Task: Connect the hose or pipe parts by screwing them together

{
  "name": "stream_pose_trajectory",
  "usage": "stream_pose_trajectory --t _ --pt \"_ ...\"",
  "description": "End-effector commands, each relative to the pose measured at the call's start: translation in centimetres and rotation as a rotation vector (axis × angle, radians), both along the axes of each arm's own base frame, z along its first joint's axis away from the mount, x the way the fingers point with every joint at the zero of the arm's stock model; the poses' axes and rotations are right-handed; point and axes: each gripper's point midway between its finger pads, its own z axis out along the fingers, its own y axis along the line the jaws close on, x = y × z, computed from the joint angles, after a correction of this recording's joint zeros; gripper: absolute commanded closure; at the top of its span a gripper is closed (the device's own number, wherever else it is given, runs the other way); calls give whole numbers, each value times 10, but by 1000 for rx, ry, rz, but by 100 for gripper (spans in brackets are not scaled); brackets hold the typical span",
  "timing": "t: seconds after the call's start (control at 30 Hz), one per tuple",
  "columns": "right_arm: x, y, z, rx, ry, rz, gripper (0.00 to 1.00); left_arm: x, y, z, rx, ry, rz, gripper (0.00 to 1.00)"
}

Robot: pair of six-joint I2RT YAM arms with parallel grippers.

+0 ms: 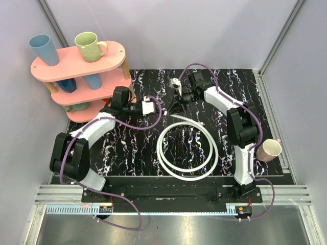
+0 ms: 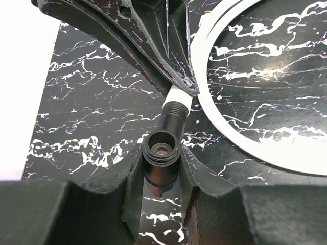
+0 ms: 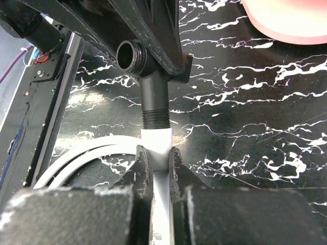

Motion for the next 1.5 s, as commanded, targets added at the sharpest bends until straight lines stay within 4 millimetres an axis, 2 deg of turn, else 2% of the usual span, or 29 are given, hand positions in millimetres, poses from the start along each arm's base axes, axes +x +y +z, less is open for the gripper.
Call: stream_pose_trajectory --t 0.0,0.07,0.17,0.23,0.33,0.6,0.67,0.73,0.77,0.8,0.83,0.87,0.9,0.93,0.97,1.0,1.03,1.07,1.1,1.17,1.2,1.23,1.27,1.3,1.47 --pt "-28 26 83 206 -158 146 89 -39 -31 13 -172 58 -150 100" --pt "-27 24 84 205 -165 142 85 -44 -29 1 -143 116 -154 100" --pt "-28 23 86 203 -178 137 74 -45 -28 -8 -127 140 -151 100" --pt "-26 23 85 187 -200 121 63 -46 -27 -12 -126 155 -148 100" --pt "-23 20 81 164 -213 97 53 -46 -25 -19 -123 181 -139 100" --pt "-12 11 84 126 -272 35 41 -36 -19 -22 -126 253 -80 100" --pt "-8 8 88 113 -342 17 36 -32 -18 -18 -143 273 -64 100" --pt "0 2 77 67 -394 -33 36 -30 -17 -15 -164 316 -34 100" --pt "6 2 94 91 -491 -64 36 -27 -18 -10 -180 308 -26 100" --pt "10 -5 75 43 -496 -120 34 -27 -17 -7 -198 350 -3 100" --pt "13 -9 74 38 -538 -154 33 -23 -16 -4 -204 359 27 100" --pt "21 -10 104 95 -678 -203 33 -17 -16 1 -214 358 52 100" --pt "25 -20 83 47 -690 -273 30 -15 -15 3 -218 401 88 100" --pt "28 -24 85 46 -729 -316 28 -9 -13 3 -212 419 126 100" --pt "29 -28 108 87 -825 -361 26 -8 -14 7 -206 442 140 100" --pt "29 -37 92 45 -844 -406 24 -6 -14 7 -205 469 159 100" --pt "28 -39 95 48 -876 -424 21 -3 -12 2 -192 498 192 100" --pt "23 -40 108 71 -931 -438 19 3 -13 8 -197 501 205 100" --pt "23 -44 100 35 -957 -460 18 6 -14 9 -203 523 224 100" --pt "17 -43 102 8 -1004 -466 12 6 -14 12 -199 570 240 100" --pt "13 -42 90 -31 -1017 -477 12 4 -15 13 -194 574 222 100" --pt "10 -41 86 -42 -1025 -483 9 4 -16 16 -200 578 224 100" --pt "7 -40 88 -31 -1049 -498 9 5 -17 21 -209 582 227 100" --pt "0 -38 75 -50 -1040 -503 9 6 -17 22 -211 598 238 100" --pt "-3 -25 56 -92 -1069 -494 9 7 -18 22 -210 634 242 100"
